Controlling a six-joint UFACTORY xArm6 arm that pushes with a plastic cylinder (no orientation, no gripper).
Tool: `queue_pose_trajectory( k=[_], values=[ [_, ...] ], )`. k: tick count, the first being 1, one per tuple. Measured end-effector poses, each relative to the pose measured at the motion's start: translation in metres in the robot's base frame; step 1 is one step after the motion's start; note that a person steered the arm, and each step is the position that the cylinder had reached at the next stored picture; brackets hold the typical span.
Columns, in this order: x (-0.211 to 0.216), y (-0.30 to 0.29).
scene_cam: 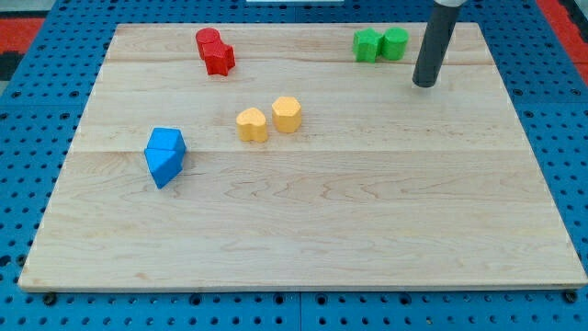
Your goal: Push yellow heart towards center left
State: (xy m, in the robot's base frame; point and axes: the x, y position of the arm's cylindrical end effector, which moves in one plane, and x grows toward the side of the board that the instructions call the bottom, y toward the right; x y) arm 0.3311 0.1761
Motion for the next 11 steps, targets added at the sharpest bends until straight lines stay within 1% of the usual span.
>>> queue_pose_trajectory(
  k=[1, 2, 3, 4, 5, 6, 7, 8, 9, 10, 11],
  values=[
    [0.047, -0.008],
    [0.055, -0.042],
    [0.083, -0.088],
    [0.111, -0.158],
    [0.106, -0.218],
    [0.077, -0.228],
    [0.061, -0.228],
    [0.052, -0.224],
    [0.031, -0.208],
    [0.030, -0.222],
    [0.030, -0.252]
  ],
)
